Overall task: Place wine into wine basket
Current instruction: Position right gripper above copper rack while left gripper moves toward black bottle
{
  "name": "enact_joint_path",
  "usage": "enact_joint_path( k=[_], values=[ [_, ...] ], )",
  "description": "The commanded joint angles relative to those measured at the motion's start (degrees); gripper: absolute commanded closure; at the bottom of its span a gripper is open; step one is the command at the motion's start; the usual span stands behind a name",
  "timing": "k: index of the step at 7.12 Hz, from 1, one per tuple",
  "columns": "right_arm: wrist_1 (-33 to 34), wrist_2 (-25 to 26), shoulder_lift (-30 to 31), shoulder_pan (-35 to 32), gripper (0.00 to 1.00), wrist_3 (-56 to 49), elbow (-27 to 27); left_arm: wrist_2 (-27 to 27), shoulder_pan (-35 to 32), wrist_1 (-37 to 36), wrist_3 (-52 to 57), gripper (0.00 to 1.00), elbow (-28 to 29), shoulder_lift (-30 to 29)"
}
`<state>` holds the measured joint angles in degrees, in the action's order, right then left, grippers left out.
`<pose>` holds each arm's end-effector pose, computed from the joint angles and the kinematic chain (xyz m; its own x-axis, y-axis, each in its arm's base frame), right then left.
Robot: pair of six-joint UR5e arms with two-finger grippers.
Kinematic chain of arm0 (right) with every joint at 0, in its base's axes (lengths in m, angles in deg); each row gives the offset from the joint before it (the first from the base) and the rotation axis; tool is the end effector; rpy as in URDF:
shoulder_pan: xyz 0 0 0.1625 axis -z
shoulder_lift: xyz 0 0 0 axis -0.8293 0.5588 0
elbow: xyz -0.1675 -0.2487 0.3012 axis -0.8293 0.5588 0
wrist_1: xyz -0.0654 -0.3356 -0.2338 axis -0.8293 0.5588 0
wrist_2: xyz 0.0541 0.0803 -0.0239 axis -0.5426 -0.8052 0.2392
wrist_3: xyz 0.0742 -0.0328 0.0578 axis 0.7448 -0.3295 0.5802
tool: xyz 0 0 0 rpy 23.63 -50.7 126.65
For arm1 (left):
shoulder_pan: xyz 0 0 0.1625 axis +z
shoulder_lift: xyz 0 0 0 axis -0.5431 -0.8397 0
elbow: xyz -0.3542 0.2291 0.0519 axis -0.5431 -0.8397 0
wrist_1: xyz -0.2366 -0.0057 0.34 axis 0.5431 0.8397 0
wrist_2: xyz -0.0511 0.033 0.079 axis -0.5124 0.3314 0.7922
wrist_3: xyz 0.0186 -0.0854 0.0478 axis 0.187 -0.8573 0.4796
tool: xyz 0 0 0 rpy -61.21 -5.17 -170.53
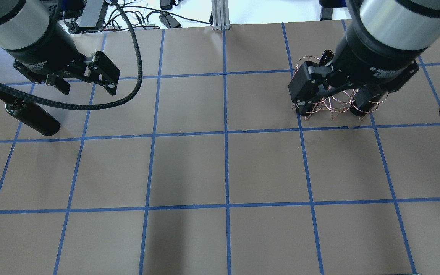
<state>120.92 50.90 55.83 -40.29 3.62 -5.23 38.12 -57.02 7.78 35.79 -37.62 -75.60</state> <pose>0.1816 -0.3907 0.5849 -0.9965 -0.0700 -0.0458 -0.0656 0.9937 -0.0914 -0.1328 -0.4457 0.5422 -0.9971 0.0753 -0.0076 0.0757 0.9905 -0.1149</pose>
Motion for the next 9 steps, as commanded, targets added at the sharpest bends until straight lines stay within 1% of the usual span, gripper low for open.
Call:
enact_joint_path(
  k=[1, 4, 6, 7, 9],
  values=[
    [1.62, -0.23, -1.73, 6.10, 0.00, -2.51, 0.29, 0.07, 0.00, 0.09, 0.24, 0.00, 0.00, 0.08],
    [2.23, -0.06, -2.26, 6.50, 0.00, -2.45, 0.02, 0.16, 0.09, 0.18, 0.06, 0.00, 0.00, 0.08],
    [4.94, -0.32, -5.15, 6.50, 0.00, -1.84, 0.02, 0.33, 0.09, 0.44, 0.23, 0.00, 0.00, 0.17],
    [8.09, 0.03, -7.43, 6.50, 0.00, -2.00, 0.02, 0.33, 0.09, 0.45, 0.24, 0.00, 0.17, 0.61],
    [8.30, -0.32, -8.24, 6.32, 0.00, -1.83, -0.24, 0.42, 0.35, 0.97, 0.32, 0.00, 0.09, 0.52]
  ],
)
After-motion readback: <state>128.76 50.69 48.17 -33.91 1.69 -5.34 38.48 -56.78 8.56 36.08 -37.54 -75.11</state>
